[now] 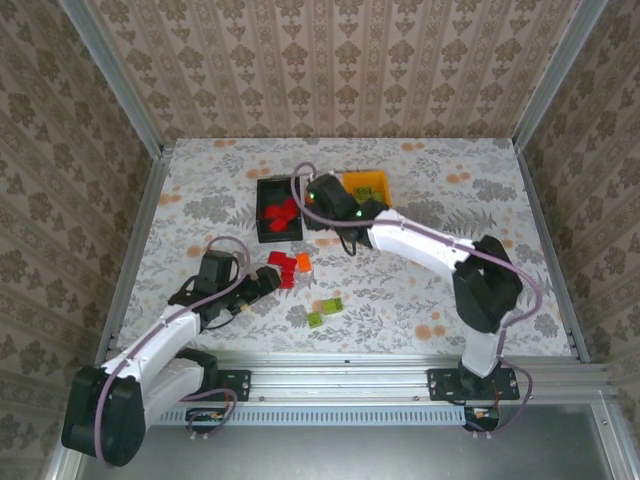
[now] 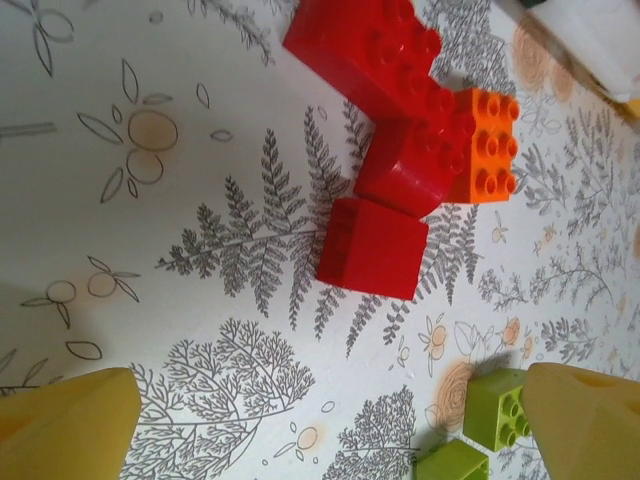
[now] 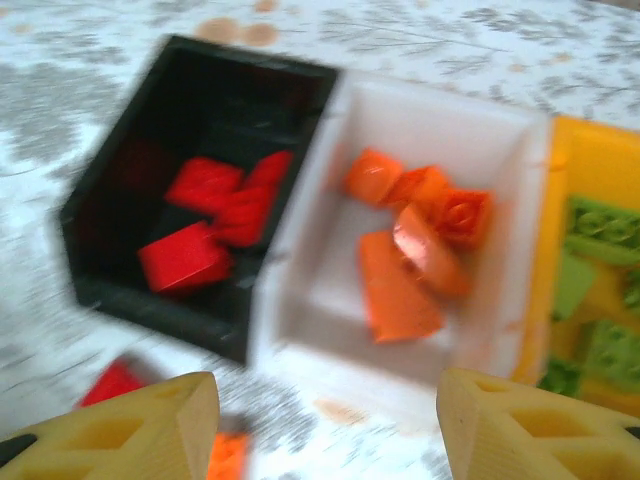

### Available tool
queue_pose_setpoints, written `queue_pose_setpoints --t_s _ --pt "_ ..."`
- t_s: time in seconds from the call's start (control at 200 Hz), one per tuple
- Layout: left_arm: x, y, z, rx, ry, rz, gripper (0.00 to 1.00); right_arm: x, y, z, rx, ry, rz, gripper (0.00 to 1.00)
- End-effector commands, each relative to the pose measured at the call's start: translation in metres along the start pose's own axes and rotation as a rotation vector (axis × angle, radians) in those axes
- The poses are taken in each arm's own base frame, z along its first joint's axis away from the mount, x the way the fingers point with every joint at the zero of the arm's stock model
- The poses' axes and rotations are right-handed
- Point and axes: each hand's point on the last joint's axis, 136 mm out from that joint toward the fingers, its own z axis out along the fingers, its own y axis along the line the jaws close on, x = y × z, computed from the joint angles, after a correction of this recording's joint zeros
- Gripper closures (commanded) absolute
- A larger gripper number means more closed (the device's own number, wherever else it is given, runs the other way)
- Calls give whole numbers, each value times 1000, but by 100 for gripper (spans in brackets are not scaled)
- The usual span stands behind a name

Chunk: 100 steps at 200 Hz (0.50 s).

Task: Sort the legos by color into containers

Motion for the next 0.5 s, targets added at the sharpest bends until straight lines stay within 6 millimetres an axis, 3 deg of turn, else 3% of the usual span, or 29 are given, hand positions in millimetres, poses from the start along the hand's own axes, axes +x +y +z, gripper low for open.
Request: queue_pose_setpoints --t_s 0.0,0.125,0.33,0.495 --pt "-11 7 -8 -29 -66 3 0 44 29 8 -15 39 18 40" --pt "-18 9 -17 -14 -117 -32 0 76 48 30 8 135 -63 38" --pt "-13 11 -24 15 -134 -38 0 111 45 57 27 247 -119 38" --pt "-8 13 -25 28 -121 -46 0 127 36 68 60 307 -118 40"
